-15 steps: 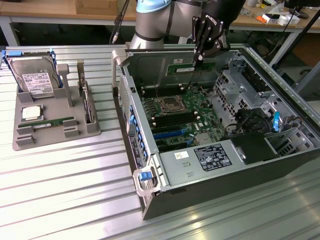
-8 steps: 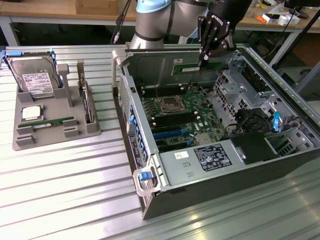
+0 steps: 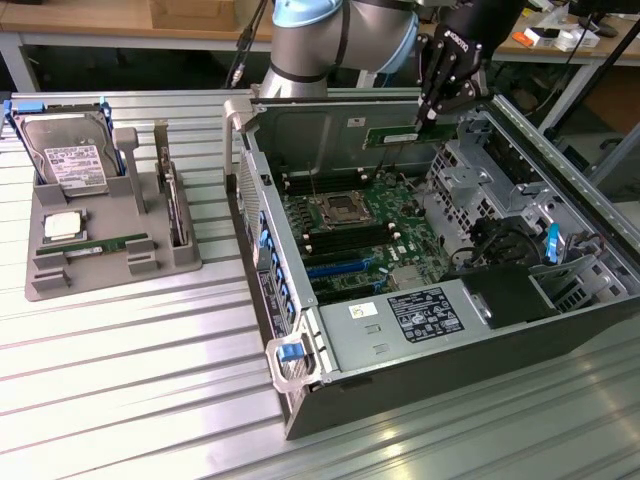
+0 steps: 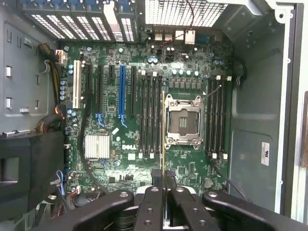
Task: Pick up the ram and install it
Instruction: 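Pick up the ram and move it above insertion slot, then insert the ram into the slot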
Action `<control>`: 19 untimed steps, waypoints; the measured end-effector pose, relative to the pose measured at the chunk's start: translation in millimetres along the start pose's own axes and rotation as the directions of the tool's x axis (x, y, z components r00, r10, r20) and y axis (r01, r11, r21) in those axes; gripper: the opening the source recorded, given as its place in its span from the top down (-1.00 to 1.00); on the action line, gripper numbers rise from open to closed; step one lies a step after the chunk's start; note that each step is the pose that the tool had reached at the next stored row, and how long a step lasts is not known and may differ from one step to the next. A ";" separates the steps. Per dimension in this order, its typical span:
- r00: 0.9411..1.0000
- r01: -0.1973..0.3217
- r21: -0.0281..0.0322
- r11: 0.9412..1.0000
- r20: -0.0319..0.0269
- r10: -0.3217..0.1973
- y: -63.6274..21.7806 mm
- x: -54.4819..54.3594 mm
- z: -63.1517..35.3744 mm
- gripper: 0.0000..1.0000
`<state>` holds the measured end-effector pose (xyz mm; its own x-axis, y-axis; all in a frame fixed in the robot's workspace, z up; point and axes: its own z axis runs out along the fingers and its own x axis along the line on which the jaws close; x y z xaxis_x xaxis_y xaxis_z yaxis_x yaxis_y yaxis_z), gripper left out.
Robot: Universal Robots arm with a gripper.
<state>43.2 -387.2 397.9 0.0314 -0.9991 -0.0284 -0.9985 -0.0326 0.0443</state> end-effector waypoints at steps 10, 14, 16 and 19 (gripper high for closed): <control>1.000 0.000 0.000 1.000 0.000 0.000 -23.8 0.7 -1.1 0.76; 1.000 0.000 0.000 1.000 0.000 0.000 -23.8 0.8 -1.1 0.76; 1.000 0.000 0.000 1.000 0.000 0.000 -23.8 0.8 -1.1 0.76; 1.000 0.000 0.000 1.000 0.000 0.000 -23.8 0.8 -1.1 0.76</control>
<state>67.0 -387.2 397.9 0.0314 -0.9991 -0.0284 -0.9985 -0.0327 0.0442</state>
